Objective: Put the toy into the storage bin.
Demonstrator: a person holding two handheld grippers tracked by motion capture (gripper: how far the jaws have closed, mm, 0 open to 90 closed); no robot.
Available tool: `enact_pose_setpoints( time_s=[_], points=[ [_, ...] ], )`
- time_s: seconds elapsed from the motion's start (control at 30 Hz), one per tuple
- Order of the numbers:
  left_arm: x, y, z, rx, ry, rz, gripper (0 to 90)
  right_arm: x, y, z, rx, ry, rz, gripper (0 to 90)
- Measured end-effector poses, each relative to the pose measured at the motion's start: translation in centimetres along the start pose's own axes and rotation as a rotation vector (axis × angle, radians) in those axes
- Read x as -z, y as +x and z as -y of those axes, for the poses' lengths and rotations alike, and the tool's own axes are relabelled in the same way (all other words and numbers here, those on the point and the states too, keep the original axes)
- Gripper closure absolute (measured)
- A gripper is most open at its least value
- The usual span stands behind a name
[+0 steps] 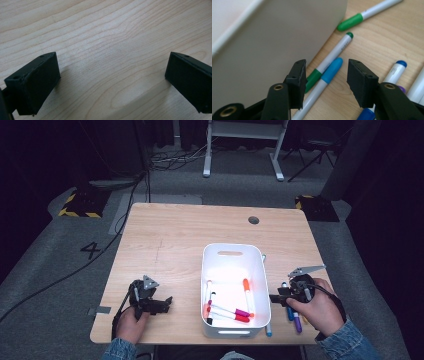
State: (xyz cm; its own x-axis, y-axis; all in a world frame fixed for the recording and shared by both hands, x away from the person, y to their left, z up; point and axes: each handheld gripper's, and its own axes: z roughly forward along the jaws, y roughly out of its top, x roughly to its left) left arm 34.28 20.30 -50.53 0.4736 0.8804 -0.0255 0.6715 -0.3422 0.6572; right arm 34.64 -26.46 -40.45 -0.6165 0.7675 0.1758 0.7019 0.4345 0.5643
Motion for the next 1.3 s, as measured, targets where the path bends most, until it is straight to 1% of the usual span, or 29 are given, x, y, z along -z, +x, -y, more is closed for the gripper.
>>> enact_pose_setpoints(
  time_s=[0.2,0.3,0.37,0.4,0.6,0.7,0.73,0.8,0.93,1.1,1.23,1.3],
  points=[
    [0.0,0.0,0.0,0.000,0.002,-0.001,0.0,-2.1,0.0,1.2,0.014,0.066,0.024,49.7],
    [0.0,0.0,0.0,0.000,0.000,0.000,0.0,-3.1,0.0,1.7,0.003,0.082,0.022,48.7],
    [0.0,0.0,0.0,0.000,-0.001,0.000,0.0,-3.6,0.0,2.0,0.005,0.093,0.023,48.7],
    [0.0,0.0,0.0,0.000,0.000,0.000,0.0,-3.8,0.0,2.2,0.011,0.102,0.022,48.7],
    [0.0,0.0,0.0,0.000,-0.001,0.000,0.0,-4.8,0.1,2.9,0.012,0.132,0.027,49.3],
    [0.0,0.0,0.0,0.000,-0.001,0.000,0.0,-5.2,0.2,3.3,0.013,0.150,0.016,50.4],
    [0.0,0.0,0.0,0.000,-0.001,0.000,0.0,-5.3,0.3,3.4,0.006,0.159,0.022,50.7],
    [0.0,0.0,0.0,0.000,-0.001,0.000,0.0,-5.4,0.1,3.5,0.022,0.156,0.035,52.0],
    [0.0,0.0,0.0,0.000,-0.001,0.000,0.0,-5.4,-0.3,3.6,-0.015,0.165,0.053,59.8],
    [0.0,0.0,0.0,0.000,0.000,0.000,0.0,-5.2,-0.6,3.7,-0.057,0.161,0.070,68.8],
    [0.0,0.0,0.0,0.000,-0.001,0.000,0.0,-5.3,-0.9,3.6,-0.116,0.143,0.079,76.4],
    [0.0,0.0,0.0,0.000,-0.001,0.000,0.0,-5.3,-1.2,3.6,-0.148,0.126,0.081,77.1]
  ],
)
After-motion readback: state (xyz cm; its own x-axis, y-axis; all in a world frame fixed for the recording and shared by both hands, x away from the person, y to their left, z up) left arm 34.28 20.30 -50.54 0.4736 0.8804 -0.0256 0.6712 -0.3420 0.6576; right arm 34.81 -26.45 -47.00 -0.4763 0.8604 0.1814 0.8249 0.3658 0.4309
